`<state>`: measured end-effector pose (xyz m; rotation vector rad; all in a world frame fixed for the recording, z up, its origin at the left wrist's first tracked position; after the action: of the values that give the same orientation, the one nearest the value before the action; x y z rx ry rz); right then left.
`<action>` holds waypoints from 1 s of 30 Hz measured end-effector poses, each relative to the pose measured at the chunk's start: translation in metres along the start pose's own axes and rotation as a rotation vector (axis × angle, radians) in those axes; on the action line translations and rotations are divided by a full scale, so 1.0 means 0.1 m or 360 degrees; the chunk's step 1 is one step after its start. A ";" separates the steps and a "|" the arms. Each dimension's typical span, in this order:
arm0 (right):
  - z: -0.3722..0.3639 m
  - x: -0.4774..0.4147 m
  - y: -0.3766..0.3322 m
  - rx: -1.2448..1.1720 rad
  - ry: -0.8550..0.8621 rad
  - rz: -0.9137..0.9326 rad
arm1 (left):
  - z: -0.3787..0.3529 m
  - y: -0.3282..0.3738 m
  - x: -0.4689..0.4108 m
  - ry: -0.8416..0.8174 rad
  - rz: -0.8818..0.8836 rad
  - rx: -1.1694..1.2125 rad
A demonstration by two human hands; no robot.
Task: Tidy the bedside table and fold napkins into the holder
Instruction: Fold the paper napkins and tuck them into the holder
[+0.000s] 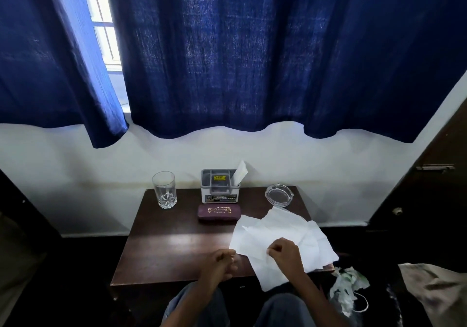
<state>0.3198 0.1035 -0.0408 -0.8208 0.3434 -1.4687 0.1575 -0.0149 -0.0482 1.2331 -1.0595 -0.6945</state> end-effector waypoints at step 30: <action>0.74 1.25 -1.18 -0.1281 -0.0255 0.0176 | 0.39 0.90 0.70 -0.0088 -0.0005 0.1007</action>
<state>0.2967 0.0168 0.1235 -1.5189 0.8704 -1.1357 0.1389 -0.0716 0.0567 1.7586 -1.3801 -0.4009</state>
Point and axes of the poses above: each hand's wrist, its own x-axis away from the middle knuckle, its own z-axis out of the back of the hand, y = z × x, the point moved 4 cm from there along -x, towards the middle knuckle, and after that the axes turned 14 degrees about -z, right-handed, at the moved point
